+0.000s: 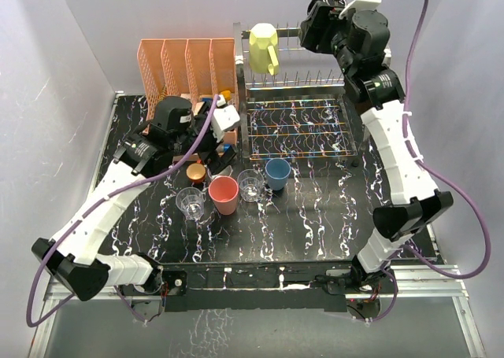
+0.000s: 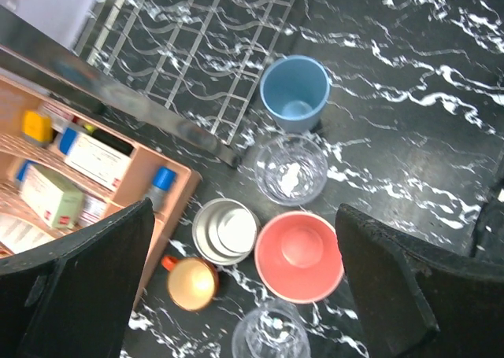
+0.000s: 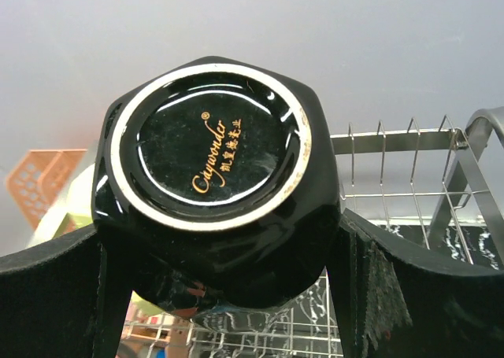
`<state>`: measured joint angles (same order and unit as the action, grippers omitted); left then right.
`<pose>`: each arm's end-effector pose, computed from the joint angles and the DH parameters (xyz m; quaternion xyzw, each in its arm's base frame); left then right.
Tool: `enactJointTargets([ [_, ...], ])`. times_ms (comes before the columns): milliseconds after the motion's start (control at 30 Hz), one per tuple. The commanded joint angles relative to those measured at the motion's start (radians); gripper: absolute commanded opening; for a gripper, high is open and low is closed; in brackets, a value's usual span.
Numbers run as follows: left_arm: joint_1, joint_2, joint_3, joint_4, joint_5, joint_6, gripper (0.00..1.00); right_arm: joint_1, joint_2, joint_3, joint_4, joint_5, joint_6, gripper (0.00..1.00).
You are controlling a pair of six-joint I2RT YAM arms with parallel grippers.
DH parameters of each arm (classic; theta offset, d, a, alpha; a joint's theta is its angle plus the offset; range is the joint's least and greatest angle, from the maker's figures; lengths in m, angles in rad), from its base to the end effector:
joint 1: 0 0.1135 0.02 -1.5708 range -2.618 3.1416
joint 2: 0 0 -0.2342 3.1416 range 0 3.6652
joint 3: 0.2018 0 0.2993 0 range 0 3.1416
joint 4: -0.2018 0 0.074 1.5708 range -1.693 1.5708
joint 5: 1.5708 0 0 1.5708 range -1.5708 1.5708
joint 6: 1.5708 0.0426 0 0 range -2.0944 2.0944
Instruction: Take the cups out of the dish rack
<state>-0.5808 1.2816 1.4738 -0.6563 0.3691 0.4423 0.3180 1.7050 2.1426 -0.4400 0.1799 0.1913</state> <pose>0.2685 -0.1946 0.4020 0.4935 0.6820 -0.1915 0.5046 0.3894 0.1201 0.5239 0.0187 0.7077 0.1156 0.6967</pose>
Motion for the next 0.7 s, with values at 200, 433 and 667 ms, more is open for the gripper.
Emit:
enactJointTargets([
  [200, 0.001, -0.097, -0.147, 0.489, -0.014, 0.101, 0.97, -0.006, -0.299, -0.201, 0.125, -0.178, 0.198, 0.08],
  [433, -0.002, -0.121, -0.242, 0.601, 0.083, 0.235, 0.97, -0.005, -0.559, -0.528, 0.095, -0.33, 0.363, 0.08],
  [667, -0.066, -0.2, -0.327, 0.661, 0.055, 0.341, 0.96, -0.005, -0.727, -0.84, 0.135, -0.488, 0.596, 0.08],
])
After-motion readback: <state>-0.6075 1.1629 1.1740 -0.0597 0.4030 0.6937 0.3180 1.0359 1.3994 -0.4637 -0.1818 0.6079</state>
